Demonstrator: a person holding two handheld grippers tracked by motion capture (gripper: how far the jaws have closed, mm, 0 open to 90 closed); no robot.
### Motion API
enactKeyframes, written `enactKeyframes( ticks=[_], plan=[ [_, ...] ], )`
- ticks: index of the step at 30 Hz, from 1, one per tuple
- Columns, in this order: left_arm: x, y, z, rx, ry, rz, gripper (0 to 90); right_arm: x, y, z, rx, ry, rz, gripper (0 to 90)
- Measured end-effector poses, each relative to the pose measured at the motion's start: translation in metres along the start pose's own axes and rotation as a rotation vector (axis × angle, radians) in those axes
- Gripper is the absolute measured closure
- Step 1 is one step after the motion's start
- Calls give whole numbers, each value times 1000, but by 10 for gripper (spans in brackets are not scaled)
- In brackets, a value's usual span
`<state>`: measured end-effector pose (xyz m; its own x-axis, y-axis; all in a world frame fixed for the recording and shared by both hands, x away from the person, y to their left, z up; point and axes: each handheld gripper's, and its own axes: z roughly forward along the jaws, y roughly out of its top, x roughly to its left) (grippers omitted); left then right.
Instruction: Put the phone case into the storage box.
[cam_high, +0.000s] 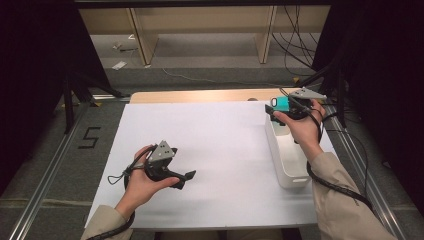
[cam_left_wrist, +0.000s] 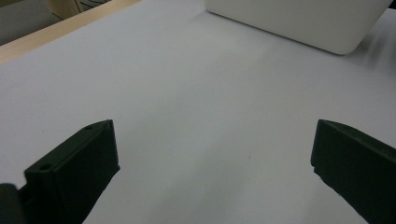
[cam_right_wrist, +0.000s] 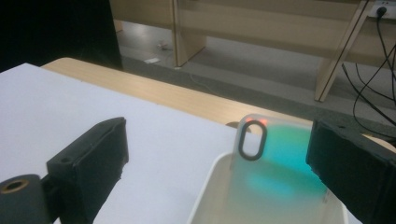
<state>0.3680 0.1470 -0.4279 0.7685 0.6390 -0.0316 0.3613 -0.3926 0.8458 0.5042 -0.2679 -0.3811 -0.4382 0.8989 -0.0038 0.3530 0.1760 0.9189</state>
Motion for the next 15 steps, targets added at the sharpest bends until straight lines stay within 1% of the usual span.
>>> enactKeyframes(
  ticks=[10, 11, 15],
  plan=[
    [2, -1, -3, -5, 13, -6, 4, 12, -4, -14, -1, 28, -21, 69],
    [3, -1, -3, -5, 12, -8, 4, 13, -5, -16, 2, 31, -17, 72],
    [4, -2, -3, -7, 13, -13, 5, 17, -8, -19, 11, 50, -25, 81]
  ],
)
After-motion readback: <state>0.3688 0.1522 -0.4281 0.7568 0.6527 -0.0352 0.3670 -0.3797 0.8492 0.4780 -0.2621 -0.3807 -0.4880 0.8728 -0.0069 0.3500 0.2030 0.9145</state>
